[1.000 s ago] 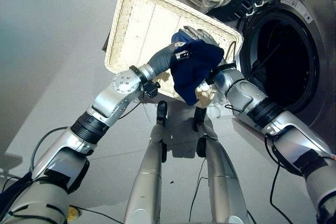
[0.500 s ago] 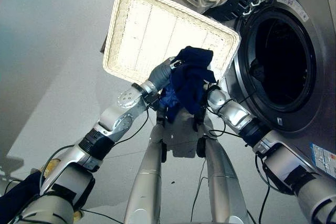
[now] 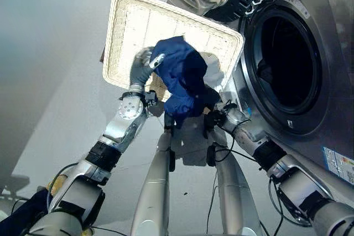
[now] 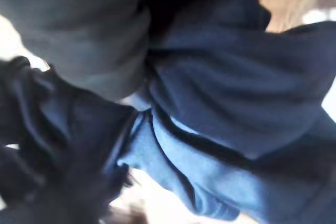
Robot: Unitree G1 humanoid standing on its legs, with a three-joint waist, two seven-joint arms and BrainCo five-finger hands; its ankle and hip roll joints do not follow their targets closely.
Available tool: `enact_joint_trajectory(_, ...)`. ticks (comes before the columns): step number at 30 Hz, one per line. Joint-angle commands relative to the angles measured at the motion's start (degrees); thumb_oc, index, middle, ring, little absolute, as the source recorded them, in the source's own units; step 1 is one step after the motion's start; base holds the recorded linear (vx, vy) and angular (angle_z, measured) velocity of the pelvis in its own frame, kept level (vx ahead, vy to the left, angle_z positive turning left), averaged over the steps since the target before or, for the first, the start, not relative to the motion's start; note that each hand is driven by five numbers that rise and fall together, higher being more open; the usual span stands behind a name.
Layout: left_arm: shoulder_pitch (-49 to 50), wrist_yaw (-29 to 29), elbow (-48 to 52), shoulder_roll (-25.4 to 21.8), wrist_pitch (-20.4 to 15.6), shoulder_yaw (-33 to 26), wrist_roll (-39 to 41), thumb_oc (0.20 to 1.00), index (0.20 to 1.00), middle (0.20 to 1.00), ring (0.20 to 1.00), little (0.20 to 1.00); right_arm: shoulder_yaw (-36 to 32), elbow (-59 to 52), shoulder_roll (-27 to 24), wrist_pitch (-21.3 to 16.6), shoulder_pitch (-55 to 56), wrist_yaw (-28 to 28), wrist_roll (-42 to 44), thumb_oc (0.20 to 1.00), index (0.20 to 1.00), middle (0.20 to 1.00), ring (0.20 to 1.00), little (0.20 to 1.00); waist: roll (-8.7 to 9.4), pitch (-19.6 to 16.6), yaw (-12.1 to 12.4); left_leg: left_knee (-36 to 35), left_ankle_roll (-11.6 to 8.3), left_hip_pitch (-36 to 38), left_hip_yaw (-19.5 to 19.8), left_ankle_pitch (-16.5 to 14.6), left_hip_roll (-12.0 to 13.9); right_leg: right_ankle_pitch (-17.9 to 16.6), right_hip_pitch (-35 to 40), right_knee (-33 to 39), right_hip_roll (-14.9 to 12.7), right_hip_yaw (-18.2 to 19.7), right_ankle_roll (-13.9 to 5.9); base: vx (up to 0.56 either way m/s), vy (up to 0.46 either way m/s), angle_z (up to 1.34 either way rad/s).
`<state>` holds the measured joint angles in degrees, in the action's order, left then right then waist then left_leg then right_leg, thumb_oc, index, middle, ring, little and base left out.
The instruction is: Put the clothes into the washing machine.
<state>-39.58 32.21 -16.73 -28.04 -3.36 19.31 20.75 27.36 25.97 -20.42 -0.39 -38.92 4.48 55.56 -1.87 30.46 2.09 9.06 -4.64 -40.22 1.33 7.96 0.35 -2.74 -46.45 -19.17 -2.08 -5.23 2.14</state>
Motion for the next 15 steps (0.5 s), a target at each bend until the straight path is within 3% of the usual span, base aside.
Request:
enact_joint_trajectory(1, -3.3, 5.1, -0.6, -0.6, 2.3, -1.6, -2.8, 1.0, 1.0, 1.0, 1.0, 1.0, -2.3, -7.8, 1.7, -5.6, 0.6, 3.1, 11.5, 0.2, 0.2, 0.2, 0.2, 0.2, -2.53, -0.7, -2.5, 3.0, 1.31, -2.0, -2.8, -2.2, -4.3, 2.6, 1.7, 0.1, 1.2, -1.9, -5.06, 0.07, 0.016, -0.08)
enact_joint_trajectory(2, -4.4, 5.6, -4.4, -1.2, 3.7, -1.1, -1.5, 1.0, 1.0, 1.0, 1.0, 1.0, -4.1, -8.7, 2.2, -7.6, 1.6, 3.5, 19.1, 0.2, 0.2, 0.2, 0.2, 0.2, -2.51, -0.7, -3.2, 3.1, 1.13, -2.0, -3.4, -2.3, -4.0, 2.6, 1.5, -0.1, 1.3, -1.6, -5.16, 0.04, 0.019, -0.09)
enact_joint_trajectory(3, -4.5, 5.8, -5.4, -1.1, 3.7, -1.1, -1.2, 1.0, 1.0, 1.0, 1.0, 1.0, -4.7, -8.9, 2.2, -7.8, 1.6, 3.8, 20.7, 0.2, 0.2, 0.2, 0.2, 0.2, -2.52, -0.7, -3.4, 3.2, 1.07, -2.0, -3.6, -2.3, -3.9, 2.7, 1.5, -0.2, 1.3, -1.5, -5.16, 0.06, 0.042, -0.13)
enact_joint_trajectory(5, -5.0, 6.3, -8.2, -1.1, 5.9, -1.1, -0.8, 1.0, 1.0, 1.0, 1.0, 1.0, -6.9, -8.8, 2.6, -12.4, 2.1, 3.8, 28.7, 0.2, 0.2, 0.2, 0.2, 0.2, -2.6, -0.7, -4.0, 3.6, 0.82, -2.1, -4.3, -2.6, -3.6, 3.0, 1.2, -0.7, 1.5, -1.2, -5.2, 0.05, 0.029, -0.14)
enact_joint_trajectory(6, -5.1, 6.6, -9.5, -1.3, 5.5, -0.9, -0.2, 1.0, 1.0, 1.0, 1.0, 1.0, -8.0, -8.6, 2.7, -12.7, 1.9, 3.7, 30.0, 0.2, 0.2, 0.2, 0.2, 0.2, -2.71, -0.7, -4.2, 3.6, 0.74, -2.0, -4.5, -2.6, -3.5, 3.1, 1.2, -0.9, 1.5, -1.1, -5.22, 0.05, 0.024, -0.14)
enact_joint_trajectory(9, -5.8, 7.4, -16.1, -0.5, 4.4, -1.3, 1.2, 1.0, 1.0, 1.0, 1.0, 1.0, -14.1, -5.5, 2.5, -20.2, -0.6, -0.8, 36.3, 0.2, 0.2, 0.2, 0.2, 0.2, -3.42, -0.7, -4.8, 4.2, 0.47, -2.2, -5.6, -3.1, -2.9, 3.5, 0.5, -1.7, 1.5, -0.6, -5.2, 0.05, 0.045, -0.12)
enact_joint_trajectory(13, -5.7, 6.9, -19.8, -0.2, 4.2, -1.6, 2.0, 1.0, 1.0, 1.0, 1.0, 1.0, -19.7, -2.4, 1.1, -26.8, -3.4, -6.3, 38.0, 0.2, 0.2, 0.2, 0.2, 0.2, -4.25, -0.7, -5.0, 4.6, 0.26, -2.2, -6.2, -3.5, -2.6, 4.1, 0.3, -2.3, 1.4, -0.4, -5.16, 0.04, 0.036, -0.11)
enact_joint_trajectory(15, -5.7, 6.5, -22.0, -0.4, 4.7, -1.5, 2.3, 1.0, 1.0, 1.0, 1.0, 1.0, -24.8, 0.8, -1.3, -33.0, -7.2, -11.9, 37.0, 0.2, 0.2, 0.2, 0.2, 0.2, -5.04, -0.7, -5.0, 5.1, 0.07, -2.3, -6.6, -4.0, -2.4, 4.5, 0.1, -2.8, 1.1, -0.4, -5.09, 0.05, 0.012, -0.1)
